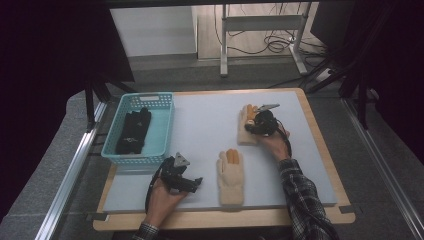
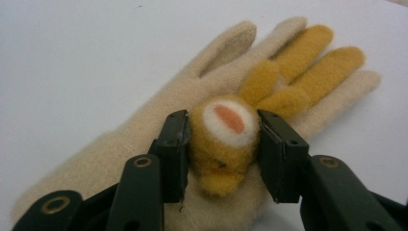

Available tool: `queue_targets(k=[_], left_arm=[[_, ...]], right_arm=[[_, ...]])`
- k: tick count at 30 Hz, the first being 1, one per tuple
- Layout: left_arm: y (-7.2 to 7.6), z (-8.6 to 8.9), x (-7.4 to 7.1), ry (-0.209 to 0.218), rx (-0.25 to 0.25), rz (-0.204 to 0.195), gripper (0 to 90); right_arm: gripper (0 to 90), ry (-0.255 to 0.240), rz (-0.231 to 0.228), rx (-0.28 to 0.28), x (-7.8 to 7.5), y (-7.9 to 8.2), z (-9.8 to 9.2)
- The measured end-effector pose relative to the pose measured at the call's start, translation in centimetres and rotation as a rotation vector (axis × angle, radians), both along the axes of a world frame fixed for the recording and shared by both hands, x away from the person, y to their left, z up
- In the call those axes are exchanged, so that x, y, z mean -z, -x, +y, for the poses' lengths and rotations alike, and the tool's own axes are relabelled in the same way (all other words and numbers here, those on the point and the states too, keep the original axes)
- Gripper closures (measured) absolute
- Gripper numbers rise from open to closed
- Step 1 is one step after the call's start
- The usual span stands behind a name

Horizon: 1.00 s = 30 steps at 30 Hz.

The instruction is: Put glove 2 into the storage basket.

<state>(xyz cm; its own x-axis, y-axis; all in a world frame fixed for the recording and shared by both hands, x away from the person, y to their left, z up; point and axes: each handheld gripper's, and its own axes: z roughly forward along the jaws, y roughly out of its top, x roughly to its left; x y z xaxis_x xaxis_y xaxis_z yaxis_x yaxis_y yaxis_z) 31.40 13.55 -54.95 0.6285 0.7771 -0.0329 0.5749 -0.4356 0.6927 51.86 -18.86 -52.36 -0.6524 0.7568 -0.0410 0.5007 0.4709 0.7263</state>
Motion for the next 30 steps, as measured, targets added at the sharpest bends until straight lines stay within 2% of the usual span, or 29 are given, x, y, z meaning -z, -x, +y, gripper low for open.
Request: queue_targets(k=[2,7,10,16,26,30], left_arm=[[0.0,0.0,0.0,0.000,0.000,0.000,0.9],[0.0,0.0,0.0,0.000,0.000,0.001,0.9],[0.0,0.0,0.0,0.000,0.000,0.001,0.9],[0.0,0.0,0.0,0.000,0.000,0.001,0.9],[0.0,0.0,0.0,0.000,0.000,0.002,0.9],[0.0,0.0,0.0,0.001,-0.001,0.002,0.9]], right_arm=[[58.0,0.001,0.012,0.005,-0.3,0.0,-0.1],[58.3,-0.022,0.007,0.004,-1.2,0.4,-0.6],[58.2,-0.046,-0.009,-0.006,-2.5,1.2,-1.1],[58.1,-0.058,-0.028,-0.027,-3.8,2.3,-1.4],[58.1,-0.121,-0.033,-0.062,-6.5,5.2,-2.0],[58.0,-0.133,-0.039,-0.098,-7.4,7.5,-1.9]])
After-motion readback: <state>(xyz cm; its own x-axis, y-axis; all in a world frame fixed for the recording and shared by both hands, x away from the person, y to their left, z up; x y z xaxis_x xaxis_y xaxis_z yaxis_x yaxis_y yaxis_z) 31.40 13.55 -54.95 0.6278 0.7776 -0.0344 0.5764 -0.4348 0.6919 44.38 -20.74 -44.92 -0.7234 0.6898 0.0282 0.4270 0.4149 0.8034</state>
